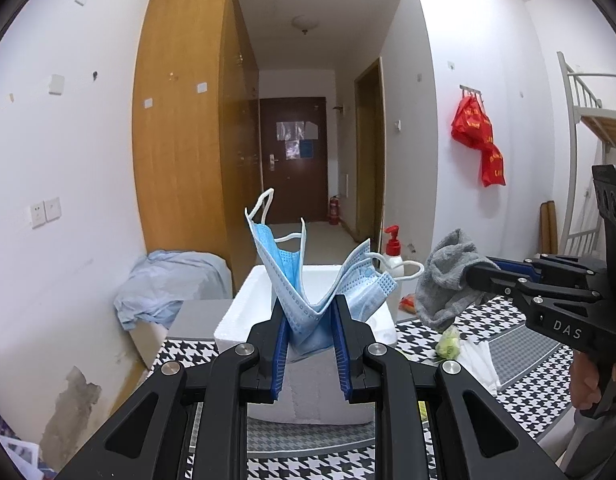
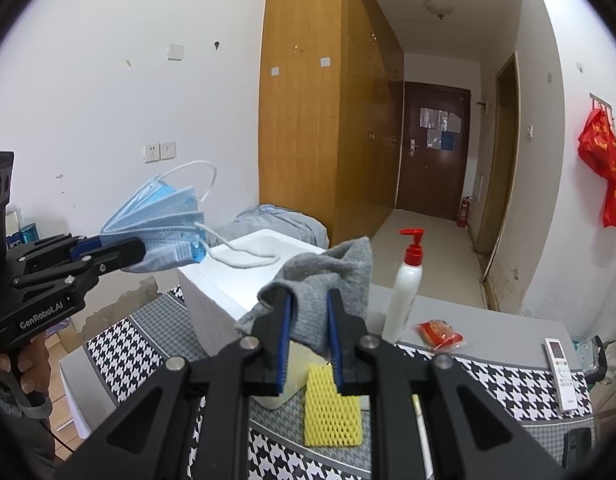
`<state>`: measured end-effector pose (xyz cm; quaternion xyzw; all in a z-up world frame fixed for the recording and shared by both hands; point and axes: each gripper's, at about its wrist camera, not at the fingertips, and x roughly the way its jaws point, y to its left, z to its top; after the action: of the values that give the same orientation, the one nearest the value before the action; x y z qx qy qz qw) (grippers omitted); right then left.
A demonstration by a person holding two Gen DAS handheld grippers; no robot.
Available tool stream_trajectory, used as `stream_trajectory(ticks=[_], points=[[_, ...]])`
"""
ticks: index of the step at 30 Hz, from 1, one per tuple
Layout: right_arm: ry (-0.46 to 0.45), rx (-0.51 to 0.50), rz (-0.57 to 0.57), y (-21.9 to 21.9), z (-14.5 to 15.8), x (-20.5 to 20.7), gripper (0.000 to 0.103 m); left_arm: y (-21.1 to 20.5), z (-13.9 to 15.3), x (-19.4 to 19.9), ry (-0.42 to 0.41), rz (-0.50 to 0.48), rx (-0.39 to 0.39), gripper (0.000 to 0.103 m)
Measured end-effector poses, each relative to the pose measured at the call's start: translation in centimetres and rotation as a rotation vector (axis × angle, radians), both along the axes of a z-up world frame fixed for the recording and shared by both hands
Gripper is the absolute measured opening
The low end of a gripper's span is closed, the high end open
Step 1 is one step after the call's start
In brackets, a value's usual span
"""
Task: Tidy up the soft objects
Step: 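Carry the grey sock over the white foam box and open the right gripper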
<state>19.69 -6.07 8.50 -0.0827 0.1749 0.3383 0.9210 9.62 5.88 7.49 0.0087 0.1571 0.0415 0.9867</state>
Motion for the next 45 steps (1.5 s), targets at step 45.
stream_trajectory(ticks=[45], points=[[0.102,-0.09,0.138,9.0,-0.2,7.1,0.021,5.1,0.1,2.2,-0.004,0.169,-0.003,0.022]])
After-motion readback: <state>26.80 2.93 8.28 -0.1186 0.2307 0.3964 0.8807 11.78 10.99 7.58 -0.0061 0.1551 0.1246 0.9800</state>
